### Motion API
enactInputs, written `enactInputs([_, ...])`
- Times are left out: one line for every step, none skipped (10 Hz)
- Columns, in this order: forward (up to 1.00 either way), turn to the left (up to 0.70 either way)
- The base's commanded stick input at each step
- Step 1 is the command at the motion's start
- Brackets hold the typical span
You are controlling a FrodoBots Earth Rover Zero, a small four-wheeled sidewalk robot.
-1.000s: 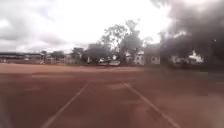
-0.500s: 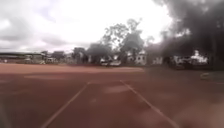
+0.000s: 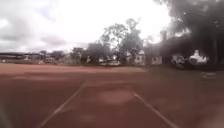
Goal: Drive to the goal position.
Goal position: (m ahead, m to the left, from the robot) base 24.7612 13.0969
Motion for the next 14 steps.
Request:
enactInputs([0.85, 0.0])
enactInputs([0.85, 0.0])
enactInputs([0.85, 0.0])
enactInputs([0.85, 0.0])
enactInputs([0.85, 0.0])
enactInputs([0.85, 0.0])
enactInputs([0.85, 0.0])
enactInputs([0.85, 0.0])
enactInputs([0.85, 0.0])
enactInputs([0.85, 0.0])
enactInputs([0.85, 0.0])
enactInputs([0.85, 0.0])
enactInputs([0.85, 0.0])
enactInputs([0.85, 0.0])
